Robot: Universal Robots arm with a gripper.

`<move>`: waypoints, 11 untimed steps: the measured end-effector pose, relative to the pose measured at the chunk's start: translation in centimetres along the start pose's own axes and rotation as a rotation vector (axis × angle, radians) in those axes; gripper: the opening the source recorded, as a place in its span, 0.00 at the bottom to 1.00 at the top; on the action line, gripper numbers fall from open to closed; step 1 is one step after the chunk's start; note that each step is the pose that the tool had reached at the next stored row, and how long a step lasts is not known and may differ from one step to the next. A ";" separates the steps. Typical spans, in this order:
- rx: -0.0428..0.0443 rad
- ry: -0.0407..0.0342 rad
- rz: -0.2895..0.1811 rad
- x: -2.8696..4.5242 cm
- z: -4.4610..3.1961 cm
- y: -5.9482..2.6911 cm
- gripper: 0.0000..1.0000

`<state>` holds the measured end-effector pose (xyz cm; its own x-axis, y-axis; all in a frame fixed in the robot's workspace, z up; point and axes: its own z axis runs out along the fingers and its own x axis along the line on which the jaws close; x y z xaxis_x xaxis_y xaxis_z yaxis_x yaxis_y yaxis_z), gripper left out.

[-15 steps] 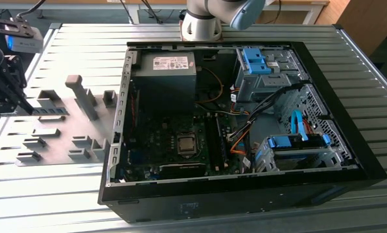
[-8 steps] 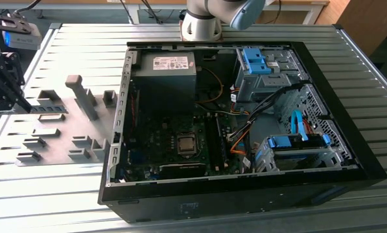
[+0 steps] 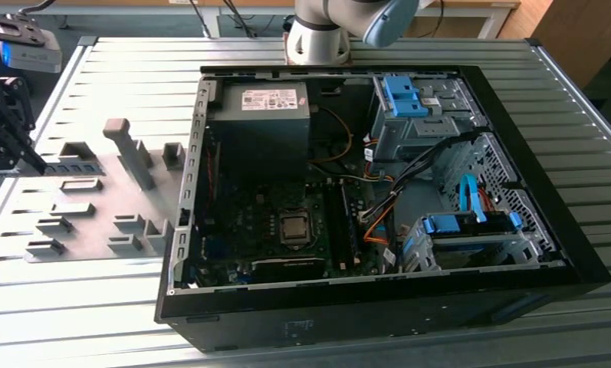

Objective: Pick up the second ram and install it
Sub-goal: 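Pick up the second ram and move it above second insertion slot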

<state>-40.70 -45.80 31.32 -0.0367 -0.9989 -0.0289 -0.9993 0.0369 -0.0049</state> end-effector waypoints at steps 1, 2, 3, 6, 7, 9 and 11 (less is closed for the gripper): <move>0.0000 -0.0001 0.000 0.00 -0.08 0.00 0.14; 0.0000 0.0000 0.000 -0.01 -0.17 0.00 0.14; 0.0000 -0.0001 0.000 -0.01 -0.23 0.00 0.14; 0.0000 0.0000 0.000 -0.03 -0.43 -0.01 0.14; 0.0000 0.0000 0.000 -0.03 -0.50 0.00 0.14; 0.0000 0.0000 0.000 -0.04 -0.67 0.00 0.14; 0.0000 0.0000 0.000 -0.05 -0.85 -0.01 0.14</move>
<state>-40.70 -45.78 32.17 -0.0367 -0.9989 -0.0288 -0.9993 0.0368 -0.0049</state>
